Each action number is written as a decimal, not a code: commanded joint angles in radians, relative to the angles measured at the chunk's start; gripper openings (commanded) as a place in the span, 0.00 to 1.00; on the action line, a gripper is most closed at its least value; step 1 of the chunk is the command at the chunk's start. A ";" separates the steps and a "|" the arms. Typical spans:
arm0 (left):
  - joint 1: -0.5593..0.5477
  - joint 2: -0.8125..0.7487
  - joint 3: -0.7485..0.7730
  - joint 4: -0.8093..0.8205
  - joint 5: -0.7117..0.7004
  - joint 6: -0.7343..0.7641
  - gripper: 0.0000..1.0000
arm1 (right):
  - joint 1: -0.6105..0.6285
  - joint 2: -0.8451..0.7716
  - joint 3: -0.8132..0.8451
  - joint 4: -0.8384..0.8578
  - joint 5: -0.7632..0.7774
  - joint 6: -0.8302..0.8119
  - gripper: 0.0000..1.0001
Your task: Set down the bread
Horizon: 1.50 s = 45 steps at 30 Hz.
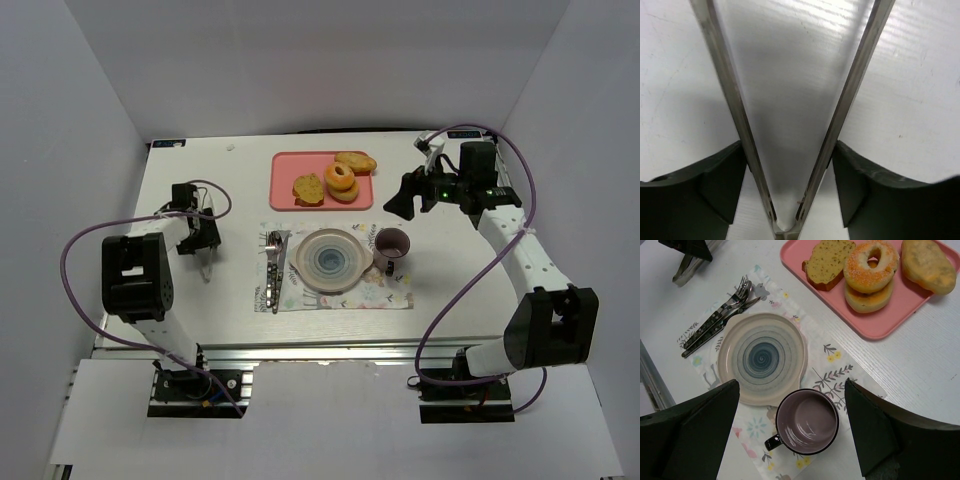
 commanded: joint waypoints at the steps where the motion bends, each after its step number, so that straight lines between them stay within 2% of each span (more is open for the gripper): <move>1: -0.002 -0.009 -0.043 0.049 -0.024 -0.015 0.73 | -0.010 -0.003 -0.009 0.023 -0.027 0.010 0.89; 2: -0.003 -0.010 -0.050 0.054 -0.022 -0.018 0.69 | -0.010 -0.003 -0.009 0.024 -0.029 0.011 0.89; 3: -0.002 -0.013 -0.057 0.064 -0.022 -0.019 0.57 | -0.012 -0.004 -0.010 0.026 -0.029 0.013 0.89; 6: -0.002 -0.041 -0.079 0.073 -0.018 -0.027 0.36 | -0.015 -0.007 -0.010 0.023 -0.032 0.013 0.89; 7: -0.002 -0.054 -0.082 0.075 -0.016 -0.030 0.27 | -0.015 -0.009 -0.012 0.021 -0.032 0.011 0.90; 10: -0.002 -0.125 -0.088 0.066 -0.004 -0.036 0.22 | -0.021 -0.012 -0.010 0.015 -0.029 0.007 0.89; 13: -0.003 -0.232 -0.071 0.043 0.054 -0.051 0.23 | -0.025 -0.016 -0.007 0.008 -0.021 0.002 0.89; 15: -0.006 -0.310 -0.041 0.014 0.106 -0.068 0.28 | -0.030 -0.016 -0.004 0.003 -0.011 0.002 0.90; 17: -0.029 -0.346 -0.020 -0.005 0.268 -0.137 0.34 | -0.038 -0.012 0.003 -0.003 0.006 -0.001 0.89; 18: -0.044 -0.360 -0.025 0.006 0.269 -0.137 0.36 | -0.038 -0.010 0.004 -0.006 0.006 -0.002 0.90; 19: -0.060 -0.377 -0.033 0.027 0.327 -0.192 0.38 | -0.041 -0.007 0.011 -0.009 0.008 -0.002 0.89; 20: -0.089 -0.395 -0.043 0.056 0.341 -0.223 0.45 | -0.042 -0.004 0.016 -0.014 0.008 -0.002 0.89; 21: -0.144 -0.413 -0.051 0.110 0.349 -0.255 0.48 | -0.044 -0.001 0.019 -0.015 0.005 -0.002 0.89; 23: -0.186 -0.450 -0.063 0.170 0.366 -0.338 0.54 | -0.047 0.000 0.020 -0.014 0.002 0.002 0.89; 25: -0.244 -0.452 -0.040 0.184 0.370 -0.380 0.59 | -0.050 0.000 0.022 -0.008 -0.003 0.007 0.89; 34: -0.353 -0.392 0.076 0.178 0.363 -0.410 0.59 | -0.062 -0.010 0.010 0.000 -0.012 0.016 0.89; 39: -0.436 -0.276 0.206 0.107 0.341 -0.363 0.59 | -0.078 -0.024 -0.015 0.008 -0.017 0.024 0.89; 45: -0.470 -0.138 0.292 0.092 0.351 -0.346 0.58 | -0.087 -0.030 -0.032 0.015 -0.023 0.031 0.89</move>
